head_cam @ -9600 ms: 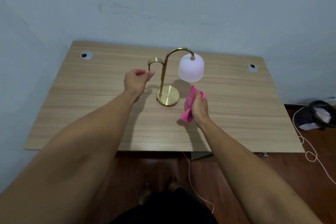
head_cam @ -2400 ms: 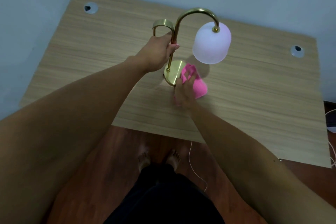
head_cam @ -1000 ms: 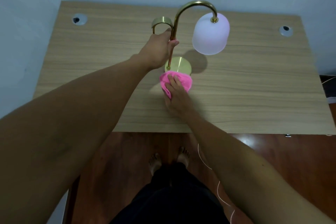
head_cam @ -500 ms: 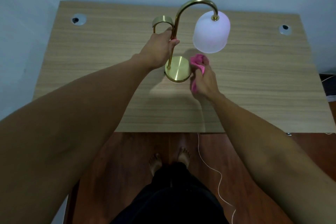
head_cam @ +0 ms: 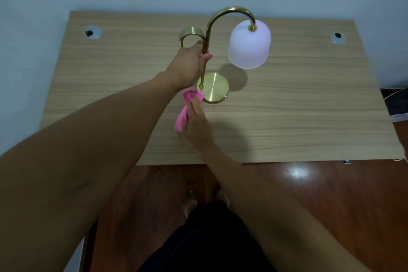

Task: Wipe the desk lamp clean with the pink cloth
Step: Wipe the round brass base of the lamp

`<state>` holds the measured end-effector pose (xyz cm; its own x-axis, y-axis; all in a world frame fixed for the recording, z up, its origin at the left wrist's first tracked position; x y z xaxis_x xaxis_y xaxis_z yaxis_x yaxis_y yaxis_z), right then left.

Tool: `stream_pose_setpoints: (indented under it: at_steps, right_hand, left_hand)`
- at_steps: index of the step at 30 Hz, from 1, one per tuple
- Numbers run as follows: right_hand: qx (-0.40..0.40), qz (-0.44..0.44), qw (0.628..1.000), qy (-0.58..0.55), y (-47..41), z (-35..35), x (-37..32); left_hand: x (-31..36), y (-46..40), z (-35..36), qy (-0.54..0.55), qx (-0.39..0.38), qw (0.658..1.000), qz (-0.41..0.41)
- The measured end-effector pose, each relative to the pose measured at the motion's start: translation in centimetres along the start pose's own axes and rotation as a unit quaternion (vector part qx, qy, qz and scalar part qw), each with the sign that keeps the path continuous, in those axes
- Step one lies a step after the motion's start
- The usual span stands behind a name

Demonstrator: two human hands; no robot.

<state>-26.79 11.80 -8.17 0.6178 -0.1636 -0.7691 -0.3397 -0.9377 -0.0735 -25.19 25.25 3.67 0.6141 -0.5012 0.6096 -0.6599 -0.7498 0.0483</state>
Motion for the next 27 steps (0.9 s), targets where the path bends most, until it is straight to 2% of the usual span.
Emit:
stream_pose_setpoints:
  at_steps: [2, 5, 7, 8, 10, 12, 15, 18, 22, 24, 27]
  right_hand:
    - [-0.019, -0.067, 0.994, 0.088, -0.9, -0.9, 1.6]
    - [-0.104, -0.143, 0.955, 0.238, -1.7, -2.4, 5.8]
    - [-0.142, -0.179, 0.938, 0.262, -1.5, -4.0, 7.6]
    - [-0.128, -0.172, 0.945, 0.248, -1.4, -5.4, 7.6]
    - [-0.075, -0.064, 0.972, 0.214, -1.9, -8.3, 8.1]
    - [0.018, 0.011, 0.988, 0.153, -2.4, -11.6, 8.7]
    - [0.087, 0.052, 0.991, 0.085, -4.6, -14.1, 10.3]
    - [0.083, 0.054, 0.994, 0.044, -7.1, -13.8, 9.3]
    - [-0.007, 0.134, 0.991, 0.031, -6.8, -8.6, 9.6]
    - [0.009, 0.186, 0.982, 0.004, -5.4, -5.7, 9.8]
    - [0.033, 0.159, 0.986, 0.028, -3.1, -1.7, 7.4]
  left_hand:
    - [-0.1, -0.1, 0.0, 0.004, -0.003, 1.0, -0.006]
    - [-0.1, -0.1, 0.0, 0.005, 0.001, 1.0, -0.005]
    - [0.0, -0.1, 0.0, 0.008, 0.003, 1.0, -0.002]
    - [0.0, -0.1, 0.0, 0.009, 0.004, 1.0, -0.001]
    - [0.0, -0.1, 0.0, 0.013, 0.002, 1.0, -0.002]
    - [0.1, 0.0, 0.0, 0.009, 0.0, 1.0, -0.002]
    - [0.3, 0.1, 0.0, 0.007, -0.001, 1.0, 0.004]
    - [0.2, 0.1, -0.1, -0.002, 0.002, 1.0, 0.009]
    - [0.2, 0.1, 0.0, 0.002, 0.003, 1.0, 0.002]
    - [0.2, 0.1, 0.0, 0.003, 0.003, 1.0, 0.0]
    - [0.1, 0.1, 0.1, 0.008, 0.002, 1.0, 0.0]
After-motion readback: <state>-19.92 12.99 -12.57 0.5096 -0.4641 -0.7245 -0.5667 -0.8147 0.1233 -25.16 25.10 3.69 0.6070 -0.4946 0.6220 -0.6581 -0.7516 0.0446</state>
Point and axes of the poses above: each hand's wrist, its own y-axis away from the middle knuckle, its own z-axis out of the palm, x = y × z, the point moved 7 cm from there along -y, towards the middle knuckle, and after that the axes turned 6 degrees about -y, right-handed, at the moved point
